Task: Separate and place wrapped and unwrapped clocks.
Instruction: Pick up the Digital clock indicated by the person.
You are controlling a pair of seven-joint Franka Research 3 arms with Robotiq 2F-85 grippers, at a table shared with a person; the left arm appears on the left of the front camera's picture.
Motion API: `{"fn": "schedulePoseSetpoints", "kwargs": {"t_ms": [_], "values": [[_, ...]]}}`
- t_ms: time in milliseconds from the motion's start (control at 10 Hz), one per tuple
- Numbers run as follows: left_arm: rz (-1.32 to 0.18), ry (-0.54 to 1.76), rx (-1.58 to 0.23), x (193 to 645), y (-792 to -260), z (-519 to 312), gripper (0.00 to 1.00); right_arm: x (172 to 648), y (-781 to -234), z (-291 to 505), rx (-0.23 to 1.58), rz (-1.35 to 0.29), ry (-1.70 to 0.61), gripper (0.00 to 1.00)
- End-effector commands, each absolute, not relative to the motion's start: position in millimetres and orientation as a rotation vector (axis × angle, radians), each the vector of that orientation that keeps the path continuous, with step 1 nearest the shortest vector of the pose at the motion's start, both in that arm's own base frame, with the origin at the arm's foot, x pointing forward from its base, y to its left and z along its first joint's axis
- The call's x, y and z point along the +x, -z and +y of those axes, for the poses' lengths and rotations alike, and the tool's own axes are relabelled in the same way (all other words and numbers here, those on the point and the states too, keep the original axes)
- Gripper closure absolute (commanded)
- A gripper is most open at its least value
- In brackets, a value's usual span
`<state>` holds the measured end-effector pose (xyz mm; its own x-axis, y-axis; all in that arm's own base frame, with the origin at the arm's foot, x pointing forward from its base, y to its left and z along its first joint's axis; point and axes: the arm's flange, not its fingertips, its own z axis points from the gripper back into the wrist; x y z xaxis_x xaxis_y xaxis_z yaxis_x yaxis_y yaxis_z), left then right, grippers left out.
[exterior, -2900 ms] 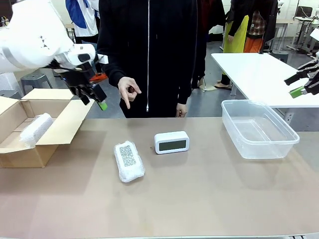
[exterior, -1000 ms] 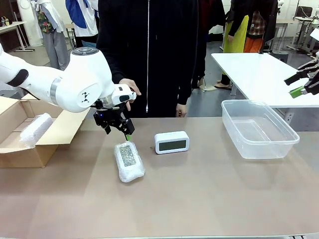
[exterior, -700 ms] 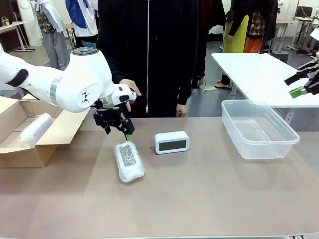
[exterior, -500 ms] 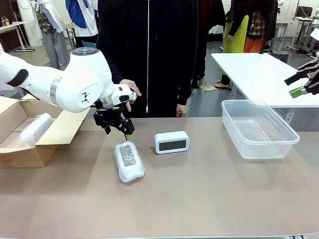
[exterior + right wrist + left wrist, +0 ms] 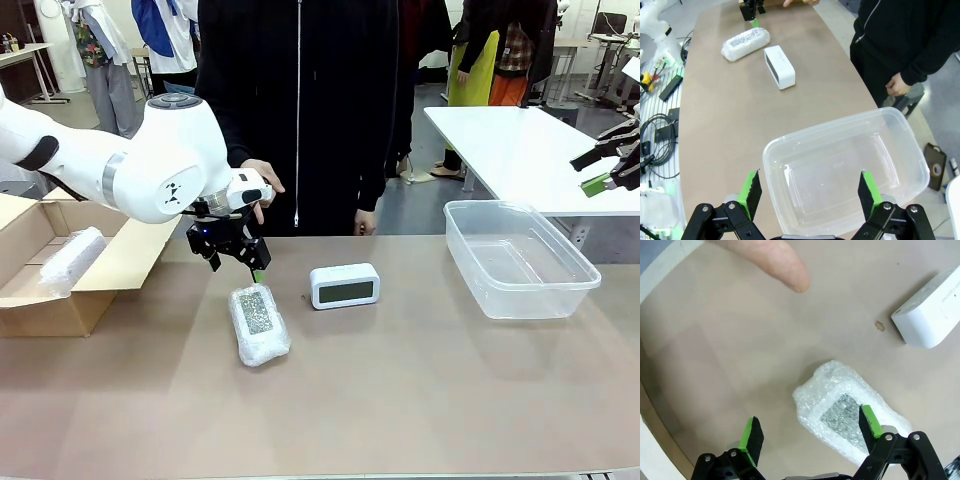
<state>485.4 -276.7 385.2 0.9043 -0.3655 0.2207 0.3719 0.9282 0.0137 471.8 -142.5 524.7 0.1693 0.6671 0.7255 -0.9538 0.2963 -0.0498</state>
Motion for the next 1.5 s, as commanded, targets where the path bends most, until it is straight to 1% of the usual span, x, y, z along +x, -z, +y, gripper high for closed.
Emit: {"fn": "schedulePoseSetpoints", "kwargs": {"t_ms": [0, 400, 700, 900, 1400], "values": [[-0.172, 0.238, 0.019, 478, -396, -307, 0.00, 472, -524, -142, 0.483, -0.738, -1.218, 0.00], [0.032, -0.037, -0.023, 473, -405, -324, 0.00, 472, -524, -142, 0.483, -0.738, -1.218, 0.00], [0.097, -0.180, -0.050, 470, -394, -331, 0.00, 472, -524, -142, 0.483, -0.738, -1.218, 0.00], [0.091, -0.220, -0.118, 470, -379, -332, 0.00, 472, -524, -142, 0.483, -0.738, -1.218, 0.00], [0.158, -0.207, -0.078, 465, -355, -335, 0.00, 472, -524, -142, 0.483, -0.738, -1.218, 0.00]]}}
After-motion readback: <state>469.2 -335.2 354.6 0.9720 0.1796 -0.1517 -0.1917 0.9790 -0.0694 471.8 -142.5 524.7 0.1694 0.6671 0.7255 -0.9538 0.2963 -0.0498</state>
